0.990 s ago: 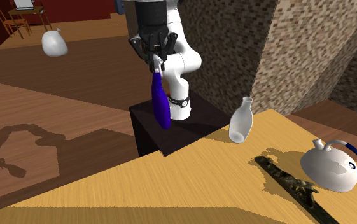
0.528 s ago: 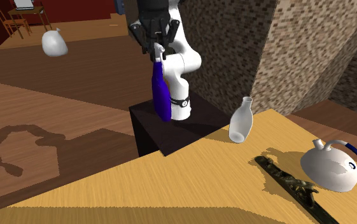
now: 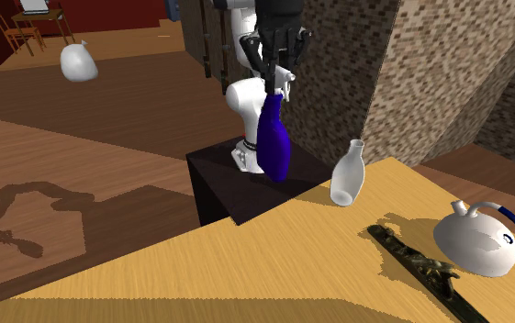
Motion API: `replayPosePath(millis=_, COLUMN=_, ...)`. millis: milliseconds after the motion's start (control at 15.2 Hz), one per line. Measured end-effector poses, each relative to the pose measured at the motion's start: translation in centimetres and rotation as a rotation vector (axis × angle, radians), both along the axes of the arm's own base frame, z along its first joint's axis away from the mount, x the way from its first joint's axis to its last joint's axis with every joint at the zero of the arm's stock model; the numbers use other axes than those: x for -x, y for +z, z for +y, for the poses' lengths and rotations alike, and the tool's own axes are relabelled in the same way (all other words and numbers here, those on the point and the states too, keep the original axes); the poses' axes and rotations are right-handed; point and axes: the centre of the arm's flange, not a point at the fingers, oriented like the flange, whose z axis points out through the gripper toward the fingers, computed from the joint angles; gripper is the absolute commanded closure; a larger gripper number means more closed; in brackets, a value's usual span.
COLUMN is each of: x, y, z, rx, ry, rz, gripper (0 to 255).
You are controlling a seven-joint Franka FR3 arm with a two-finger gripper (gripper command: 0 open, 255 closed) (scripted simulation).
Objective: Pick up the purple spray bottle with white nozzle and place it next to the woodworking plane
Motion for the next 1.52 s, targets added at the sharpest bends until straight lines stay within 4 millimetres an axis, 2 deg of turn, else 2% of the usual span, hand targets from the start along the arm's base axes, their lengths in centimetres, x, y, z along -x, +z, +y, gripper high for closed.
replayPosePath(millis=660, x=-10.5, y=-0.1, z=8.3, rx=-0.001, ry=0.0, rz=-0.001, gripper=255)
replayPosePath(millis=924, x=-14.0, y=0.1, z=11.7, rx=-0.001, ry=-0.001, rz=0.0, gripper=255)
replayPosePath(millis=1122, x=-17.7, y=0.2, z=14.2, rx=0.0, ry=0.0, rz=0.0, gripper=255)
replayPosePath(millis=1254, x=-18.5, y=-0.4, z=14.9, rx=-0.001, ry=0.0, rz=0.0, gripper=255)
replayPosePath(millis=1518, x=-18.7, y=-2.4, z=15.3, rx=-0.001, ry=-0.001, rz=0.0, gripper=255)
